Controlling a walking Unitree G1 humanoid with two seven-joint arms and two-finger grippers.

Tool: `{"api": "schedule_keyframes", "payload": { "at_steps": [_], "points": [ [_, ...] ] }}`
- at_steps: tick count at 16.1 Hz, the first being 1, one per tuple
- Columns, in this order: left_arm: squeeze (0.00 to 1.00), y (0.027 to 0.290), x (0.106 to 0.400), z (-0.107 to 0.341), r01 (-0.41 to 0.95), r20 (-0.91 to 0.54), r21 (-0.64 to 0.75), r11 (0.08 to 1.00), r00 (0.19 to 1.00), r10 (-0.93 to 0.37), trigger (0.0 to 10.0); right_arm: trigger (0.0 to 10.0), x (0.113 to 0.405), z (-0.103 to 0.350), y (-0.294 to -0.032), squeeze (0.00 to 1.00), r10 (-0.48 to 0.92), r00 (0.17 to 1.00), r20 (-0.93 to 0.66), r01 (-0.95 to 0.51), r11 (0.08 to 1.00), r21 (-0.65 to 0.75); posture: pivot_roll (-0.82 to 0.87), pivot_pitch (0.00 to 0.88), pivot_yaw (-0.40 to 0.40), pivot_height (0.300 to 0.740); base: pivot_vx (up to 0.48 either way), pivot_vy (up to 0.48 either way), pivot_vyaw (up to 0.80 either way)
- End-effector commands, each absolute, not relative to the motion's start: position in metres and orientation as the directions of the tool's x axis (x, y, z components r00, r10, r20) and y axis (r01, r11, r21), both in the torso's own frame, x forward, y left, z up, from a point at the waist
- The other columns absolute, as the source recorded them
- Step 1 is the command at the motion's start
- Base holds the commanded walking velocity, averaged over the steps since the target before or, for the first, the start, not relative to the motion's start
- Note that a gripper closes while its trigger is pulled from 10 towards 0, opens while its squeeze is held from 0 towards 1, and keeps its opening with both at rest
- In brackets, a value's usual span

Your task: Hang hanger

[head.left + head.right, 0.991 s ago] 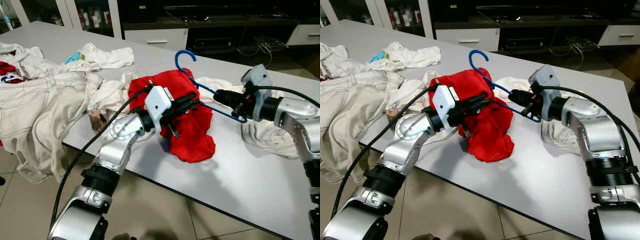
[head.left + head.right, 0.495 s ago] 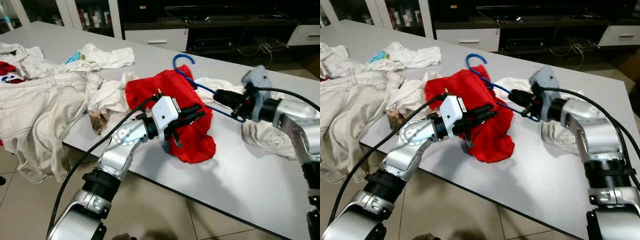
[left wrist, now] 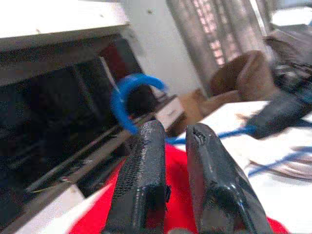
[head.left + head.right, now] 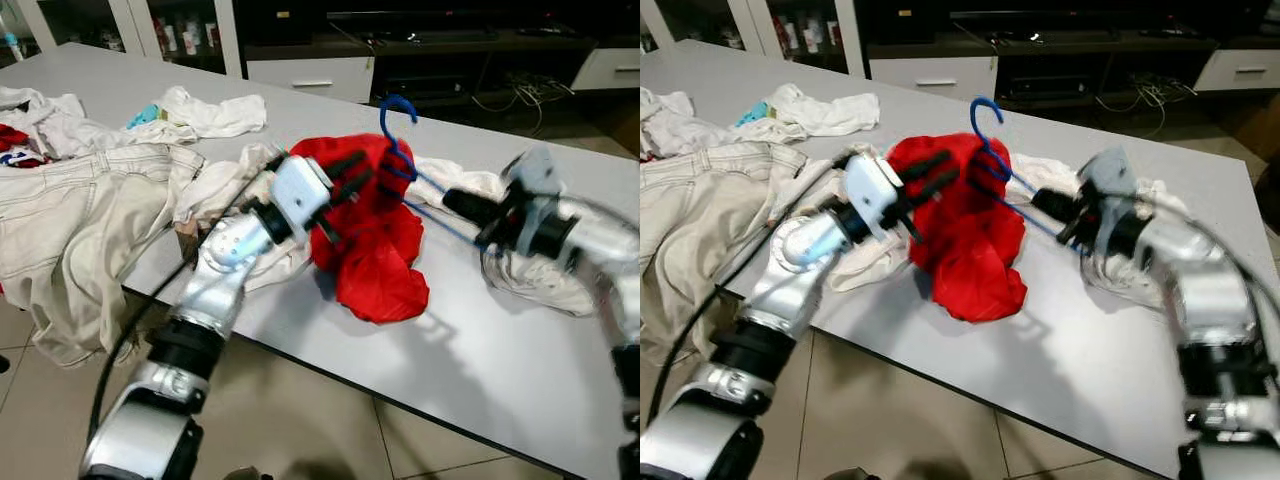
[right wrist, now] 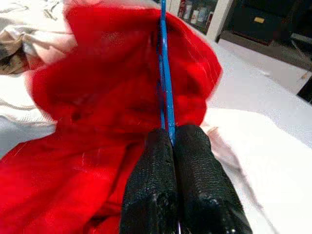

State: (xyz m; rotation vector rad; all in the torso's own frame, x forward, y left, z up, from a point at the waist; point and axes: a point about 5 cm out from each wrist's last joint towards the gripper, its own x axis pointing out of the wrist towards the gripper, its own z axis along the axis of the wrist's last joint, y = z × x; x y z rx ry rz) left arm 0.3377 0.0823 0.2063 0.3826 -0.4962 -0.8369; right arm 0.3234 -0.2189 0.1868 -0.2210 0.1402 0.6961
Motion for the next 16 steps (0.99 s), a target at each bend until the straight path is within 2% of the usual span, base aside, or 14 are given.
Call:
{"api": "schedule_keyframes", "payload": {
  "at_steps": [1, 4, 5, 9, 12, 15, 16],
  "points": [
    [1.00, 0.084, 0.340, 0.204, 0.607, 0.241, 0.512, 0.607, 0.577, -0.780, 10.0, 10.0, 0.324, 0.196, -0.219, 0.00, 0.626, 0.766, -0.150, -0.643, 0.744, -0.178, -0.09, 0.000, 0.027, 0.740, 0.000, 0.000, 0.00],
    [1.00, 0.086, 0.340, 0.197, 0.602, 0.202, 0.556, 0.573, 0.571, -0.796, 10.0, 10.0, 0.323, 0.195, -0.220, 0.00, 0.630, 0.766, -0.128, -0.642, 0.743, -0.189, -0.09, 0.000, 0.027, 0.740, 0.000, 0.000, 0.00],
    [0.00, 0.088, 0.339, 0.198, 0.602, 0.208, 0.558, 0.571, 0.565, -0.799, 10.0, 10.0, 0.323, 0.195, -0.222, 0.00, 0.626, 0.772, -0.114, -0.635, 0.748, -0.194, -0.08, 0.000, 0.029, 0.740, 0.000, 0.000, 0.00],
    [0.00, 0.117, 0.345, 0.209, 0.562, 0.210, 0.586, 0.583, 0.590, -0.779, 10.0, 10.0, 0.321, 0.192, -0.223, 0.00, 0.642, 0.763, -0.075, -0.639, 0.732, -0.235, -0.08, 0.000, 0.026, 0.740, 0.000, 0.000, 0.00],
    [0.00, 0.149, 0.351, 0.225, 0.532, 0.183, 0.614, 0.583, 0.623, -0.761, 10.0, 10.0, 0.318, 0.190, -0.218, 0.00, 0.658, 0.753, 0.014, -0.636, 0.734, -0.239, -0.07, 0.000, 0.026, 0.740, 0.000, 0.000, 0.00],
    [0.00, 0.176, 0.349, 0.228, 0.559, 0.076, 0.663, 0.498, 0.612, -0.787, 10.0, 10.0, 0.311, 0.188, -0.213, 0.00, 0.705, 0.707, 0.057, -0.655, 0.683, -0.323, -0.07, 0.000, 0.030, 0.740, 0.000, 0.000, 0.00],
    [0.68, 0.177, 0.349, 0.228, 0.558, 0.077, 0.665, 0.497, 0.611, -0.788, 10.0, 10.0, 0.311, 0.190, -0.214, 0.00, 0.709, 0.702, 0.067, -0.652, 0.678, -0.341, -0.07, 0.000, 0.030, 0.740, 0.000, 0.000, 0.00]
  ]
}}
